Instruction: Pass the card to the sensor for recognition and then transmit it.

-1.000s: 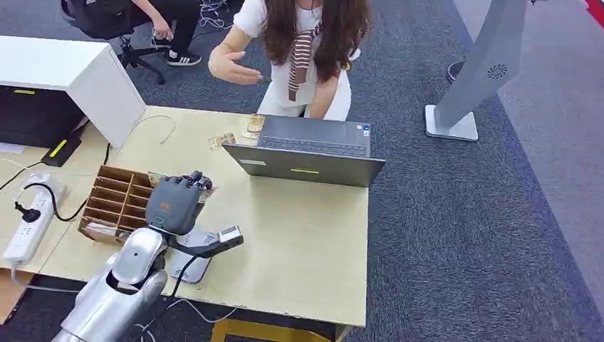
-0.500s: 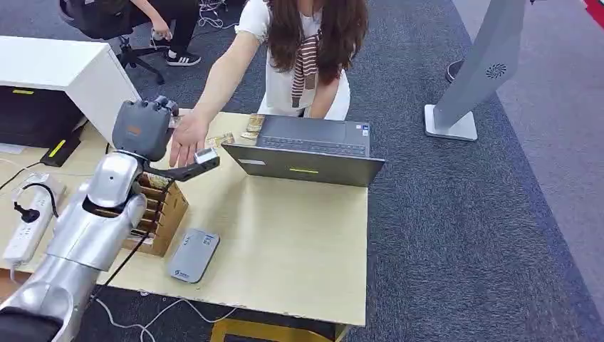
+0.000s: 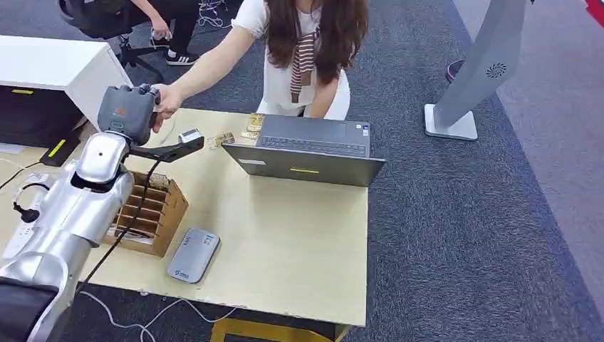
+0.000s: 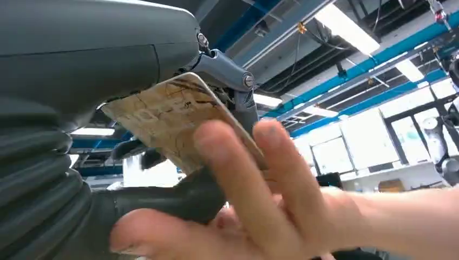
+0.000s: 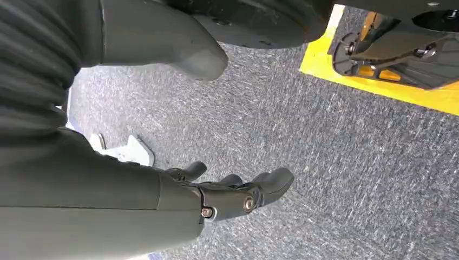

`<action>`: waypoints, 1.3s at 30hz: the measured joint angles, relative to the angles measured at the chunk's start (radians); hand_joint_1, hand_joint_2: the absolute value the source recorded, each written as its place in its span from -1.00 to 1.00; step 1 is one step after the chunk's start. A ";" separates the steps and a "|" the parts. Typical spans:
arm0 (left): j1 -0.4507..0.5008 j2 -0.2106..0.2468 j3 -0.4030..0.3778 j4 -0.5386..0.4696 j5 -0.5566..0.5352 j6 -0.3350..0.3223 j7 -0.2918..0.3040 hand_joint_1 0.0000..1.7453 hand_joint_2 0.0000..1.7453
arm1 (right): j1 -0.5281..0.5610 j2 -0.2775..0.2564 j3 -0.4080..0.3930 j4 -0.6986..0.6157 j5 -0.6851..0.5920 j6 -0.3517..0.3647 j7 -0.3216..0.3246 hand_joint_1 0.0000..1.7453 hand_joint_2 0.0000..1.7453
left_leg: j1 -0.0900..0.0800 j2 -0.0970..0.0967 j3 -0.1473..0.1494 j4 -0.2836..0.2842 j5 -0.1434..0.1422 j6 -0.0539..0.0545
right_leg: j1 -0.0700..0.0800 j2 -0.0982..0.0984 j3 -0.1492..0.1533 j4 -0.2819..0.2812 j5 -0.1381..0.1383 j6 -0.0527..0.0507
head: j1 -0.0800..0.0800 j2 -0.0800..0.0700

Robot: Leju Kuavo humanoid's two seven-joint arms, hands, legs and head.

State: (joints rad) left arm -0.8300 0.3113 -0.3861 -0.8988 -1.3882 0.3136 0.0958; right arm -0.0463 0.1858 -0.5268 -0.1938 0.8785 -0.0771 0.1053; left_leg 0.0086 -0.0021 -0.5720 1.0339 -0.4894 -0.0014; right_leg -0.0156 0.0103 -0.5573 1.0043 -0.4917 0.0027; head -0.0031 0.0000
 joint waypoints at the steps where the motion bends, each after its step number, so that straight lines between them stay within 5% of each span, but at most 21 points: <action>1: 0.000 0.000 0.000 0.005 0.000 0.002 0.002 -1.00 1.00 | 0.000 0.000 0.000 0.000 0.000 0.000 0.000 -1.00 1.00 | 0.000 0.000 0.000 0.000 0.000 0.000 | 0.000 0.000 0.000 0.000 0.000 0.000 | 0.000 0.000; 19: 0.048 -0.006 0.001 -0.004 0.066 0.026 -0.003 -1.00 1.00 | 0.000 -0.002 -0.016 0.000 0.006 -0.008 0.009 -1.00 1.00 | 0.000 0.000 0.000 0.000 0.000 0.000 | 0.000 0.000 0.000 0.000 0.000 0.000 | 0.000 0.000; 25: 0.177 -0.001 0.010 -0.173 0.157 0.045 -0.042 -1.00 1.00 | 0.001 -0.002 -0.034 0.000 -0.011 -0.018 0.010 -1.00 1.00 | 0.000 0.001 0.000 0.000 0.000 0.000 | 0.000 0.001 0.000 0.000 0.000 0.000 | 0.000 0.000; 33: 0.587 0.060 0.028 -0.631 0.214 0.045 -0.066 -1.00 1.00 | 0.014 -0.002 -0.088 0.000 -0.046 -0.039 0.007 -1.00 1.00 | -0.001 0.004 0.000 -0.001 -0.004 0.000 | 0.000 0.004 -0.002 0.000 -0.002 0.000 | -0.001 0.000; 39: 0.800 0.106 0.047 -0.813 0.211 -0.006 -0.066 -1.00 1.00 | 0.017 -0.002 -0.119 0.000 -0.058 -0.050 0.006 -1.00 1.00 | 0.000 0.004 -0.001 -0.001 -0.004 0.000 | 0.000 0.004 -0.002 0.000 -0.003 0.000 | 0.000 0.000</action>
State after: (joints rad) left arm -0.0301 0.4174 -0.3387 -1.7121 -1.1769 0.3078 0.0302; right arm -0.0298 0.1839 -0.6462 -0.1938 0.8202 -0.1267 0.1110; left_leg 0.0083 0.0014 -0.5726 1.0331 -0.4932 -0.0012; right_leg -0.0159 0.0139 -0.5589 1.0039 -0.4946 0.0024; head -0.0034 0.0000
